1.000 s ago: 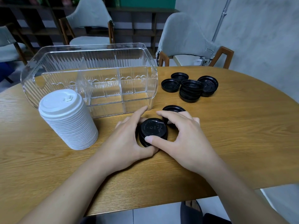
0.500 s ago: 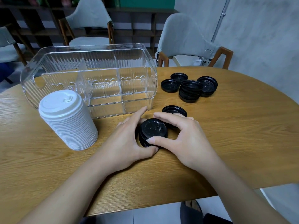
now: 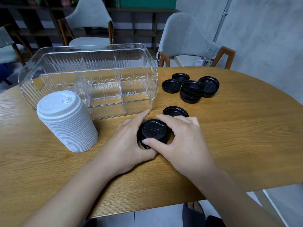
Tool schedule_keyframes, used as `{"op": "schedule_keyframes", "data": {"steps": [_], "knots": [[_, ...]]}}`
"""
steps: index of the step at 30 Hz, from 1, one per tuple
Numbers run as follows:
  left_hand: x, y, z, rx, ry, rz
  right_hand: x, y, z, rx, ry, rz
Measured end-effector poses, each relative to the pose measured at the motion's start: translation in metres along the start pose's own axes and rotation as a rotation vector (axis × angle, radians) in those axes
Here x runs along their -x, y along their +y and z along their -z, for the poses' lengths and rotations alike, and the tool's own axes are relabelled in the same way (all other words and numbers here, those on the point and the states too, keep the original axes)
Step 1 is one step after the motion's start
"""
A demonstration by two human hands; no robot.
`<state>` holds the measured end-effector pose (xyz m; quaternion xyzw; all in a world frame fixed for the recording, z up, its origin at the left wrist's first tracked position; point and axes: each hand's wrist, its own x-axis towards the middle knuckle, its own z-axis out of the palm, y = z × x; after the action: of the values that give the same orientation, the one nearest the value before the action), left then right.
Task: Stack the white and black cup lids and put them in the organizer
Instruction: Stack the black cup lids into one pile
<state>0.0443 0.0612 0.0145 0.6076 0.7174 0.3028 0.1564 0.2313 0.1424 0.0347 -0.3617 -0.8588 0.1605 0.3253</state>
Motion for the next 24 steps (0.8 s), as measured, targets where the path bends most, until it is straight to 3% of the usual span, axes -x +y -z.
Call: {"op": "schedule_keyframes", "data": {"steps": [5,13,24], "knots": [[-0.001,0.003,0.0,-0.032,0.005,0.008,-0.006,0.011,0.009,-0.143,-0.225,-0.12],[-0.001,0.004,0.002,-0.045,0.003,0.014,-0.012,0.025,0.01,-0.199,-0.277,-0.093],[0.0,-0.004,-0.002,-0.012,0.006,-0.07,-0.009,0.02,0.008,-0.117,-0.083,0.045]]}}
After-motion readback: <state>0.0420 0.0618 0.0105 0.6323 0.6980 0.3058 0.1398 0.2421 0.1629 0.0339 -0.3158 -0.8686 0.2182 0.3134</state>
